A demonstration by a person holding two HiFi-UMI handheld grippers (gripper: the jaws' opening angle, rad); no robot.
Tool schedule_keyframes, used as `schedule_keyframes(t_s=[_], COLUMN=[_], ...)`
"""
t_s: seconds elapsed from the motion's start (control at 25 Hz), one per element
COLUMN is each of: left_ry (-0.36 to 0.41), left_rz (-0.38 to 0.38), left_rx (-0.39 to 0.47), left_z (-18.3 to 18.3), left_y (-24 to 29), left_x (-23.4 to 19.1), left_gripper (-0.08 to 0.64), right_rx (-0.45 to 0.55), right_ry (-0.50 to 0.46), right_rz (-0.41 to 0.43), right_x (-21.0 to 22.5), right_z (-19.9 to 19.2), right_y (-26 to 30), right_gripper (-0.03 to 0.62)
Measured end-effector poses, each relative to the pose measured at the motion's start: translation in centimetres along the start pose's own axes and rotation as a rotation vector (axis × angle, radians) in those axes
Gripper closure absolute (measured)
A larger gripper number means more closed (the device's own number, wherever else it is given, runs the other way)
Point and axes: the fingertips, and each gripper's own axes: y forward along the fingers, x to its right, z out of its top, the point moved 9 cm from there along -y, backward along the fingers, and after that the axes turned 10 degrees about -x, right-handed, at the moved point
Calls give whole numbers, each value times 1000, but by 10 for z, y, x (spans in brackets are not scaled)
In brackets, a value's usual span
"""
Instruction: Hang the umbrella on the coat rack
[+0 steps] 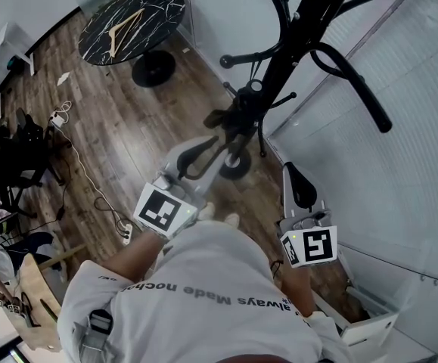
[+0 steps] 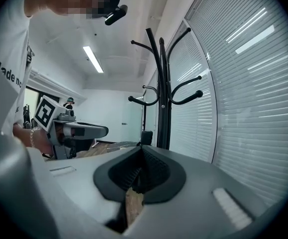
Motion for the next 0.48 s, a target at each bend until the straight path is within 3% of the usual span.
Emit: schedule_keyframes(t_s=[0.48], left_ry=[3], left_rz=[-9], left_rx=[-11], left_z=[-2], left_y=[6], left_x=[3], left_gripper=[477], right_rx=[-3], right_ry=[7], right_rz=[-16], right_x=[4], right_z=[-4], right_y=[-2], right_gripper=[589])
